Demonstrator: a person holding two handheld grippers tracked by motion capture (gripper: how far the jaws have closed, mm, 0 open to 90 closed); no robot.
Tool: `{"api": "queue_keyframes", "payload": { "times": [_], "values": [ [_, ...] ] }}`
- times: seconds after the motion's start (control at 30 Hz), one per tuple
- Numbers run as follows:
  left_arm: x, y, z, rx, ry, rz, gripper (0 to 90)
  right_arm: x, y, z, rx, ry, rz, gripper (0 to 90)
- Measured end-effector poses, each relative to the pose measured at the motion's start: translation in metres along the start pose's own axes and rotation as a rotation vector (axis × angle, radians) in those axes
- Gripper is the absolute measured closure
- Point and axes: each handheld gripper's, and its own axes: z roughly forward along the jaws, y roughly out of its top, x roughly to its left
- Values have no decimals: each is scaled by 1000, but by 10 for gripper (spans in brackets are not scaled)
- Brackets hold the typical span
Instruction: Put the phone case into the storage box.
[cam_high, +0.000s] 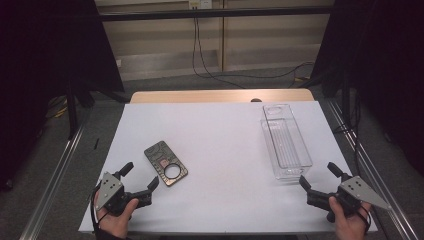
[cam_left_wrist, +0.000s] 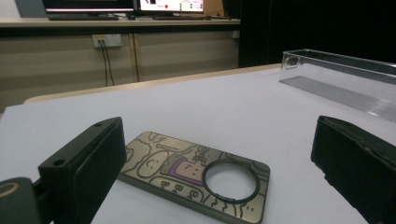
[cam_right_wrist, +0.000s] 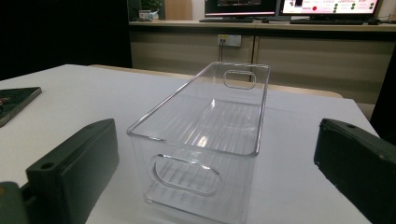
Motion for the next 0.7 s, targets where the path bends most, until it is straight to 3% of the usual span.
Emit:
{"api": "queue_keyframes", "payload": {
  "times": [0.7],
  "values": [
    [-3, 2, 9, 63, -65, 6, 33, 2, 0, -1, 5, 24, 16, 0]
  ]
}}
